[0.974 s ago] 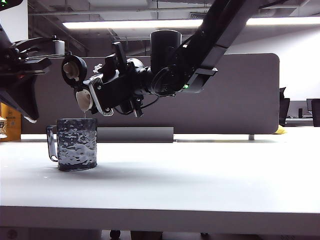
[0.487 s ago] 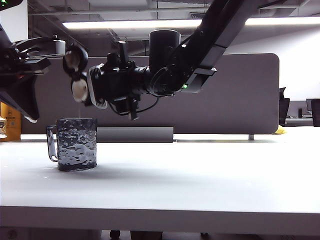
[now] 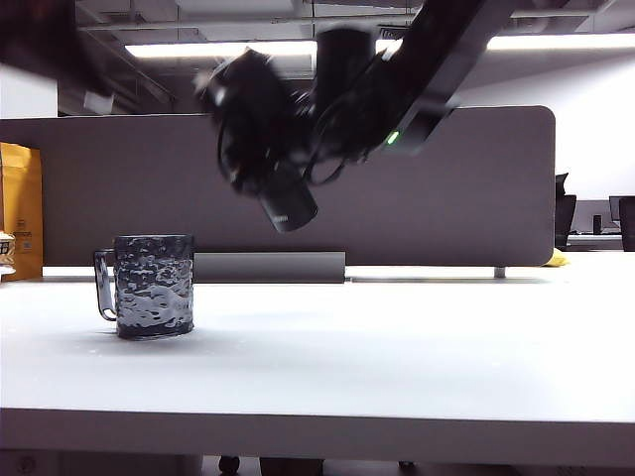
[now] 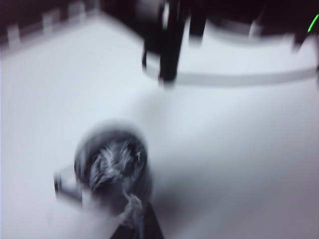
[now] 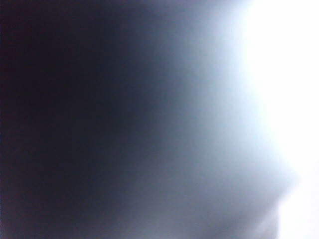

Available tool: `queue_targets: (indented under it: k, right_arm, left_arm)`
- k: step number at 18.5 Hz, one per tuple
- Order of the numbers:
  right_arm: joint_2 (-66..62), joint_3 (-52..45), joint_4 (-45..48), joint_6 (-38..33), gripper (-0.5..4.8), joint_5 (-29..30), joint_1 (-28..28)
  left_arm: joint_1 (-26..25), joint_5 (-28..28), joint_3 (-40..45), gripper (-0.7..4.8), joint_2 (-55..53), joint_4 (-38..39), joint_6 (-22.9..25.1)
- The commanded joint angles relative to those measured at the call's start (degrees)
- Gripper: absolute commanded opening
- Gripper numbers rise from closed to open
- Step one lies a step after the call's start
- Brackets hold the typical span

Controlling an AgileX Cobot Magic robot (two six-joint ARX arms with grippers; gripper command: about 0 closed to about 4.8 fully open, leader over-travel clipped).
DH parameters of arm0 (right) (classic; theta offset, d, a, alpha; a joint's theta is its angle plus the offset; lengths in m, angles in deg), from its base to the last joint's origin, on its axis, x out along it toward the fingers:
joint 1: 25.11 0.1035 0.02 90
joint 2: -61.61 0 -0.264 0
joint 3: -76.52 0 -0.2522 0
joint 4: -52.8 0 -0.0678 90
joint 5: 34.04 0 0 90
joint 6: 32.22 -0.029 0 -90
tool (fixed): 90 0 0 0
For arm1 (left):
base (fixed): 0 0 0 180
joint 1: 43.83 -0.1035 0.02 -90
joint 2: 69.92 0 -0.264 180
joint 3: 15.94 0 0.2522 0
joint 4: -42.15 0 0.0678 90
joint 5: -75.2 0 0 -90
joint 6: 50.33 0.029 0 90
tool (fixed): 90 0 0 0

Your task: Pick up the black thermos, pour some water into the cup, then place the black thermos back on the table.

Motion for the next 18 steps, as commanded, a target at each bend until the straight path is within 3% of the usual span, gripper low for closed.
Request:
queue_targets:
  k: [1,3,5,8,9,12,15,18]
  right_arm:
    - [13.8,-14.0,3.6,-17.5,0.53,-2.6,-1.3]
    - [24.7,-27.7,6.9,-25.0,0.52,-6.0,-2.8]
    - [34.9,-39.8,9.3,-30.4,0.52,-8.5,-5.7]
    - [46.1,-52.2,9.1,-33.5,0.52,-10.9,-11.2]
    - [47.1,-54.2,9.1,-33.7,0.52,-11.0,-13.2]
    - [43.9,-57.6,12.3,-33.7,0.52,-8.5,-17.9]
    - [33.1,-57.6,31.9,-33.6,0.51,-7.5,-21.2]
    - [25.3,-57.4,36.6,-33.7,0.51,-7.5,-22.6]
  left_arm:
    - [0.0,-5.6,-0.3,-0.05,3.2,-9.4,-6.4]
    - [2.6,-11.0,-0.3,-0.05,1.7,-16.6,-10.8]
    - [8.0,-10.3,-0.3,-0.05,-1.6,-22.2,-12.1]
    - [20.9,-8.8,-0.3,-0.05,-11.1,-34.8,-12.6]
    - [23.1,-7.5,-0.3,-0.05,-13.9,-37.7,-12.6]
    - [26.5,-7.5,-0.8,-0.05,-19.4,-41.4,-14.8]
    - [27.8,-6.8,-0.8,-0.05,-20.5,-43.3,-14.5]
    - [27.8,-5.5,-1.0,-0.05,-23.5,-48.0,-14.6]
